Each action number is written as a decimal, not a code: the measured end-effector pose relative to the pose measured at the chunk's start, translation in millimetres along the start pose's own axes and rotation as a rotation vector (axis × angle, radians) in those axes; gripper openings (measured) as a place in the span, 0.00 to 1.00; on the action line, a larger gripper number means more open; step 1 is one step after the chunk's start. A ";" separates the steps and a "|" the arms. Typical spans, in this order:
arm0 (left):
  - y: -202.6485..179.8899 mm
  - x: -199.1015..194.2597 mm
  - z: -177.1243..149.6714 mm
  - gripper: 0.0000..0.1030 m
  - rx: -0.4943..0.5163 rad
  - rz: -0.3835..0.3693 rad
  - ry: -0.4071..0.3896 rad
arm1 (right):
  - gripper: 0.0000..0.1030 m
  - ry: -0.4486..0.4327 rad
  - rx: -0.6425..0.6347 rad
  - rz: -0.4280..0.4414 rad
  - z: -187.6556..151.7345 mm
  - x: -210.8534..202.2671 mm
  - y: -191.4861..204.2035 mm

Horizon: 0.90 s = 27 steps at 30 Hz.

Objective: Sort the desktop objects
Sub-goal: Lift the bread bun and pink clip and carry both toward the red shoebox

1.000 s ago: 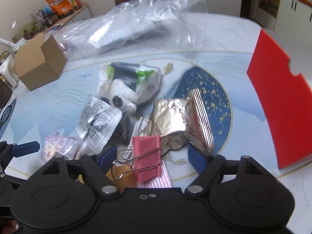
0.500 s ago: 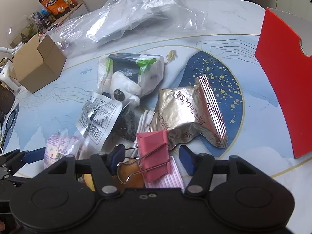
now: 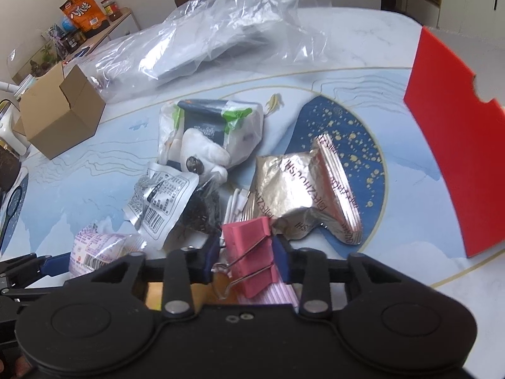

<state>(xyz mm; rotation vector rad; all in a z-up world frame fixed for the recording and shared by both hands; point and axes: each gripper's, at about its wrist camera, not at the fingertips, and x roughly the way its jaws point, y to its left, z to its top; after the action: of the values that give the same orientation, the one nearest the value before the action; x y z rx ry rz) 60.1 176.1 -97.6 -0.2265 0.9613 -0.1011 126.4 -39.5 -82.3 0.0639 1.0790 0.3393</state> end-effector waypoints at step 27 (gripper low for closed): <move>15.5 -11.2 -11.0 0.58 0.023 -0.033 -0.007 | 0.53 0.002 -0.016 -0.082 -0.1 15.5 8.7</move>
<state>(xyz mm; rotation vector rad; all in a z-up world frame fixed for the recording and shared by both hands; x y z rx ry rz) 44.4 191.6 -98.3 -0.2217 0.9489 -0.1416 130.8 -26.6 -93.7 0.0043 1.0777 0.2740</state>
